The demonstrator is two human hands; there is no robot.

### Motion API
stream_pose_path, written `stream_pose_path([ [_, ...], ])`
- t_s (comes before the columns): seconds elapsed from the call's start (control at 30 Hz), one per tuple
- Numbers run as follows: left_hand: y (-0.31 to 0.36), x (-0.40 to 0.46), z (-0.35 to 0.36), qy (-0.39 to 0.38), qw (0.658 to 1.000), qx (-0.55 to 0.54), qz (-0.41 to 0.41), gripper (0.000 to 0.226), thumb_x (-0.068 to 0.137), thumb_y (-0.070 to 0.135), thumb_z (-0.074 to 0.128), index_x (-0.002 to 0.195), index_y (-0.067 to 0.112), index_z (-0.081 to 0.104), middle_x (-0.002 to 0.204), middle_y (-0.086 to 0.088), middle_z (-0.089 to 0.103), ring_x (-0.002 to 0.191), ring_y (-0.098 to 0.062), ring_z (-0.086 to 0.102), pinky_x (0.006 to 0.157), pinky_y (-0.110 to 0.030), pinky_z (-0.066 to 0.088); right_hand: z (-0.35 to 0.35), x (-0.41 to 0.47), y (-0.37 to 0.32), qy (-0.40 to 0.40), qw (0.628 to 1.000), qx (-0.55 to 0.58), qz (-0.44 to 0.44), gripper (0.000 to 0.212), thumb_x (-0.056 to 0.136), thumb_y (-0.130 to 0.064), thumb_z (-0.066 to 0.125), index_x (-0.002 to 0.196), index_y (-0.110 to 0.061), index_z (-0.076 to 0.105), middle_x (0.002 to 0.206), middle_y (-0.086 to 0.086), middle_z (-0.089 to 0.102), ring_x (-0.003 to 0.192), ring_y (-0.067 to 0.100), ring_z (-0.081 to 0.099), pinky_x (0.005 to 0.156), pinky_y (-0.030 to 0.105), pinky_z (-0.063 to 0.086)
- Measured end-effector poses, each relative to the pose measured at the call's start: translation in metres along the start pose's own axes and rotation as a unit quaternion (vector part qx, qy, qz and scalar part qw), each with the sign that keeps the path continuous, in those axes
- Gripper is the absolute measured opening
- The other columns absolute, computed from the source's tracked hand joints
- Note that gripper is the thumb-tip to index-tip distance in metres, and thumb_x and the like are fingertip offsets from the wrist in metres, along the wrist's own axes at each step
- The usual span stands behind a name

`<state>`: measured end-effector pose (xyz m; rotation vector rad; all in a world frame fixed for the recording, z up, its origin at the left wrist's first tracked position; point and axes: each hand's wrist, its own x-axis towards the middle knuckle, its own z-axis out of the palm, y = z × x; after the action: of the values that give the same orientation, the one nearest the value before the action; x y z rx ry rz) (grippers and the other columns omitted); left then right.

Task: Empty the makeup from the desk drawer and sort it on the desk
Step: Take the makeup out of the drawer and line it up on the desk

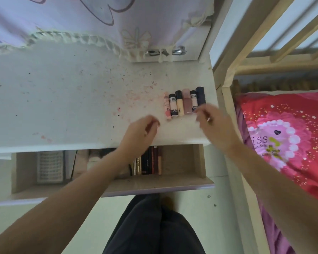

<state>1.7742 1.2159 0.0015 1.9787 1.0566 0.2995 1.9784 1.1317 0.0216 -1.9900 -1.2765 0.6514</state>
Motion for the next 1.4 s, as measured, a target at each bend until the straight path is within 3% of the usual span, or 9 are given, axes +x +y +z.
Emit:
stream_pose_path([
  [0.1, -0.033, -0.052, 0.022, -0.147, 0.983, 0.106, 0.008, 0.016, 0.097, 0.022, 0.047, 0.103, 0.02, 0.061, 0.092, 0.006, 0.064, 0.078, -0.008, 0.058, 0.069, -0.021, 0.045, 0.037, -0.053, 0.012, -0.219, 0.973, -0.069, 0.014, 0.013, 0.096, -0.016, 0.048, 0.097, -0.017, 0.061, 0.084, -0.004, 0.061, 0.073, 0.008, 0.053, 0.065, 0.008, 0.038],
  [0.2, -0.066, -0.058, 0.047, -0.205, 0.962, 0.172, -0.056, 0.027, 0.098, 0.022, 0.042, 0.12, 0.017, 0.057, 0.112, -0.004, 0.064, 0.095, -0.02, 0.061, 0.079, -0.032, 0.05, 0.082, -0.065, 0.04, -0.344, 0.921, -0.155, 0.099, 0.024, 0.098, -0.022, 0.044, 0.106, -0.008, 0.062, 0.102, 0.011, 0.066, 0.087, 0.023, 0.061, 0.076, 0.028, 0.047],
  [0.33, -0.081, -0.033, 0.074, -0.133, 0.973, 0.148, -0.12, 0.035, 0.097, 0.017, 0.041, 0.131, 0.012, 0.047, 0.111, -0.017, 0.063, 0.092, -0.033, 0.061, 0.074, -0.037, 0.052, 0.131, -0.056, 0.044, -0.327, 0.917, -0.146, 0.175, 0.035, 0.1, -0.029, 0.04, 0.103, -0.002, 0.062, 0.103, 0.018, 0.064, 0.094, 0.031, 0.061, 0.073, 0.031, 0.045],
  [0.6, -0.092, -0.014, 0.11, -0.093, 0.958, 0.2, -0.185, 0.031, 0.098, 0.031, 0.041, 0.123, 0.012, 0.045, 0.101, -0.012, 0.063, 0.088, -0.032, 0.063, 0.064, -0.034, 0.045, 0.16, -0.048, 0.043, -0.26, 0.923, -0.146, 0.242, 0.032, 0.099, -0.027, 0.04, 0.109, -0.007, 0.063, 0.114, 0.017, 0.064, 0.106, 0.032, 0.06, 0.076, 0.028, 0.041],
  [0.77, -0.082, -0.006, 0.119, -0.094, 0.938, 0.255, -0.212, 0.027, 0.098, 0.019, 0.043, 0.121, 0.006, 0.046, 0.11, -0.012, 0.063, 0.098, -0.03, 0.063, 0.069, -0.035, 0.046, 0.153, -0.047, 0.043, -0.254, 0.919, -0.159, 0.256, 0.028, 0.098, -0.022, 0.041, 0.105, -0.005, 0.063, 0.111, 0.017, 0.064, 0.104, 0.032, 0.06, 0.073, 0.027, 0.039],
  [0.93, -0.072, -0.007, 0.112, -0.119, 0.916, 0.333, -0.191, 0.03, 0.097, 0.01, 0.04, 0.124, 0.001, 0.048, 0.121, -0.016, 0.053, 0.106, -0.031, 0.06, 0.076, -0.035, 0.047, 0.149, -0.046, 0.042, -0.267, 0.909, -0.126, 0.296, 0.033, 0.096, -0.022, 0.042, 0.083, -0.006, 0.068, 0.08, 0.01, 0.07, 0.083, 0.024, 0.065, 0.074, 0.029, 0.052],
  [1.1, -0.075, -0.016, 0.102, -0.133, 0.922, 0.306, -0.198, 0.027, 0.096, 0.014, 0.043, 0.119, 0.005, 0.056, 0.126, -0.014, 0.046, 0.099, -0.029, 0.061, 0.072, -0.034, 0.044, 0.127, -0.048, 0.028, -0.261, 0.89, 0.017, 0.374, 0.053, 0.098, -0.029, 0.038, 0.053, -0.011, 0.061, 0.034, -0.005, 0.054, 0.047, 0.01, 0.047, 0.046, 0.02, 0.037],
  [1.2, -0.077, -0.019, 0.098, -0.13, 0.933, 0.263, -0.206, 0.021, 0.095, 0.017, 0.048, 0.108, 0.007, 0.061, 0.117, -0.013, 0.054, 0.095, -0.028, 0.061, 0.068, -0.033, 0.044, 0.109, -0.048, 0.022, -0.278, 0.862, 0.1, 0.412, 0.051, 0.099, -0.026, 0.038, 0.059, -0.002, 0.061, 0.034, -0.002, 0.054, 0.033, 0.005, 0.042, 0.035, 0.014, 0.033],
  [1.4, -0.068, -0.027, 0.073, -0.159, 0.93, 0.284, -0.172, 0.018, 0.096, 0.019, 0.047, 0.1, 0.008, 0.06, 0.102, -0.01, 0.063, 0.091, -0.027, 0.062, 0.066, -0.032, 0.046, 0.086, -0.051, 0.013, -0.309, 0.865, 0.082, 0.387, 0.043, 0.096, -0.016, 0.047, 0.058, -0.002, 0.062, 0.041, 0.001, 0.058, 0.03, 0.004, 0.045, 0.038, 0.014, 0.042],
])
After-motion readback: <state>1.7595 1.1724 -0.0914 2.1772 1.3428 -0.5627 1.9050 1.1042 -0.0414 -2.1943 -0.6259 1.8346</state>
